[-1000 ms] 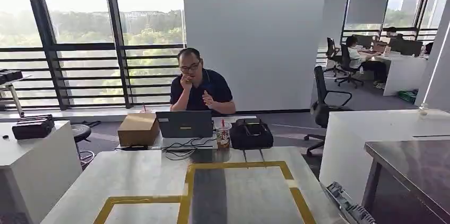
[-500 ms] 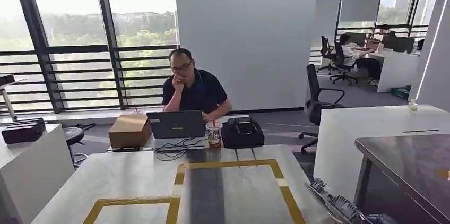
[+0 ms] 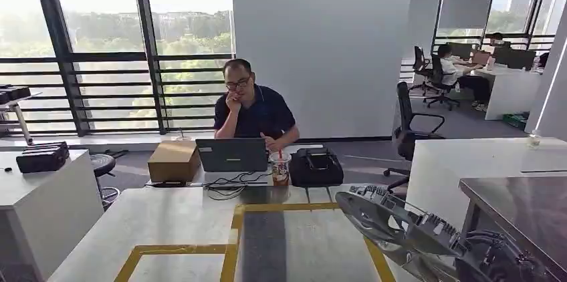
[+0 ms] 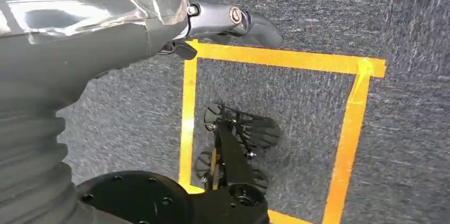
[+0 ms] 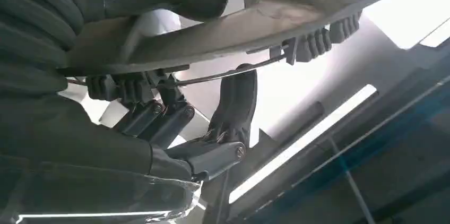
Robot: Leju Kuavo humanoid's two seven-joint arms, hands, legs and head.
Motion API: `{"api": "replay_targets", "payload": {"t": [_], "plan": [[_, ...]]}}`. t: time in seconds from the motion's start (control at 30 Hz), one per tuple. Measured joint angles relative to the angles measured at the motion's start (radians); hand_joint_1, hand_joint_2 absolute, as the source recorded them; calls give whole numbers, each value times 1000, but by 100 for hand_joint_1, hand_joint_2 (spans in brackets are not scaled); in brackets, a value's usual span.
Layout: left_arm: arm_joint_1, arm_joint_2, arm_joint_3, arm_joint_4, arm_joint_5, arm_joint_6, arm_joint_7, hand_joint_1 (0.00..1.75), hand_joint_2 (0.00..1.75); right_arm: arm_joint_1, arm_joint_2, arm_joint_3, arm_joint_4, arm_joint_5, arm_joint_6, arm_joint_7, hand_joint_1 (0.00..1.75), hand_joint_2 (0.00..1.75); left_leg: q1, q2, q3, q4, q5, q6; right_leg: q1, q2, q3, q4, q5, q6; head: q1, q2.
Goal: Take the parts from the cabinet and place them on the table.
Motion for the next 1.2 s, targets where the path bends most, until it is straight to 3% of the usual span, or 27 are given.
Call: {"api": "replay_targets", "payload": {"t": [0.03,0.07,0.13,0.2,0.23,0.3,0.33,0.37,0.4,0.43,0.47,0.5,0.53,0.6,0.67,0.7,0.73,0.8,0.83,0.87,0.9,0.97,1.0,1.03,1.07,1.13,1.2], "plan": [[-1,1,3,0,-2,0,-1,0,175,0,6,3,-16,-1,-1,-1,175,175,-3,0,-6,11,-4,-5,4,9,3,-5,6,-17,-2,0],[0,1,6,0,-3,0,-3,0,175,1,10,7,-26,-1,-1,1,175,175,-5,-1,-9,10,-3,-7,6,9,1,0,4,-27,-2,0],[2,1,9,0,-14,1,-8,0,175,1,14,10,-34,-5,12,11,175,175,-2,0,-10,10,-4,-10,7,9,-1,0,5,-39,-6,0],[1,1,9,0,-23,1,-12,0,175,1,14,12,-35,-9,34,23,175,175,2,0,-26,41,-32,-23,-1,9,3,-3,6,-52,-7,0],[0,1,9,0,-25,1,-14,0,175,3,14,12,-35,-14,44,24,175,175,6,0,-52,98,-66,-29,-1,9,2,-3,7,-57,-9,0],[0,2,10,0,-34,1,-16,0,175,7,11,12,-30,-25,66,24,175,175,13,0,-134,273,-140,-38,1,9,-1,-2,7,-57,-10,0],[0,2,10,0,-38,0,-16,0,175,7,9,11,-24,-29,76,24,175,175,14,0,-161,328,-152,-39,2,9,-1,-2,7,-57,-10,0],[1,2,10,0,-44,0,-17,0,175,8,7,10,-15,-30,84,24,175,175,14,0,-164,330,-140,-38,3,9,0,-2,7,-57,-10,0],[1,2,10,0,-45,-2,-17,0,175,8,4,9,-8,-30,91,24,175,175,14,0,-147,288,-108,-35,4,10,1,-2,7,-57,-11,0],[0,2,10,0,-50,-3,-18,0,175,8,0,8,0,-30,96,23,175,175,14,0,-110,209,-65,-30,5,11,2,-2,7,-56,-11,0],[0,3,11,0,-53,-3,-18,0,175,7,-5,6,7,-30,105,21,175,175,12,-2,-52,95,-13,-20,7,12,4,-3,7,-56,-11,0],[0,8,11,0,-54,-3,-18,0,175,6,-8,6,12,-29,110,18,175,175,8,-4,-20,25,-1,-11,6,13,4,-3,7,-56,-11,0],[-1,9,12,0,-56,-5,-18,0,175,4,-11,6,16,-29,114,15,175,175,6,-2,-14,19,-13,-11,14,13,2,-4,10,-51,-10,0],[0,11,16,0,-64,-9,-19,0,175,0,-13,10,27,-28,128,5,175,175,-1,-1,-19,17,-11,-7,8,13,1,-7,13,-44,-10,0],[-1,16,20,0,-69,-16,-21,0,175,-5,-16,19,31,-22,147,-2,175,175,1,0,-2,-5,4,7,11,12,3,-18,19,-31,-10,0],[-1,16,22,0,-73,-20,-22,0,175,-9,-18,24,35,-21,156,-2,175,175,6,0,3,-19,14,8,8,9,-9,-4,10,-33,-8,0],[-1,16,24,0,-75,-22,-23,0,175,-21,-21,30,38,-20,165,-2,175,175,7,1,1,-22,19,16,10,9,-31,43,-19,-40,-6,0],[-1,17,26,0,-79,-24,-24,0,175,-39,-21,45,48,-20,180,-2,175,175,4,3,-1,-22,20,17,11,9,-106,211,-86,-46,-3,0],[-1,17,30,0,-84,-27,-24,0,175,-44,-21,55,55,-20,187,-2,175,175,2,2,-1,-21,20,17,11,9,-139,285,-107,-43,-4,0],[-1,17,34,0,-85,-29,-24,0,175,-47,-21,64,62,-19,194,-1,175,175,2,1,-1,-21,20,17,10,9,-151,307,-106,-37,-2,0],[-1,17,36,0,-86,-32,-24,0,175,-52,-21,74,68,-18,200,0,175,175,2,0,-1,-21,19,16,9,9,-138,279,-89,-29,-3,0],[-1,17,39,0,-89,-36,-24,0,175,-67,-21,92,83,-15,212,2,175,175,4,-2,0,-14,16,11,6,7,-49,97,-15,-8,0,0],[-1,17,42,0,-92,-38,-24,0,175,-77,-21,100,90,-15,219,3,175,175,3,-3,-3,-6,11,5,3,3,-4,7,13,-4,2,0],[-1,20,45,0,-96,-39,-25,0,175,-91,-20,111,100,-16,222,3,175,175,-5,-3,-12,4,5,-3,10,4,9,-8,6,-18,3,0],[-1,21,47,0,-99,-39,-27,0,175,-97,-21,119,104,-19,226,5,175,175,-5,-2,-14,6,5,-4,7,7,3,-10,10,-31,-2,0],[1,25,50,0,-108,-40,-30,0,175,-106,-21,132,119,-23,236,11,175,175,-2,-1,-15,4,6,-8,13,8,1,-9,11,-39,-3,0],[1,28,51,0,-120,-44,-31,0,175,-113,-24,145,133,-25,242,17,175,175,1,-1,-28,23,-5,-16,2,8,4,-11,13,-48,-2,0]]}}
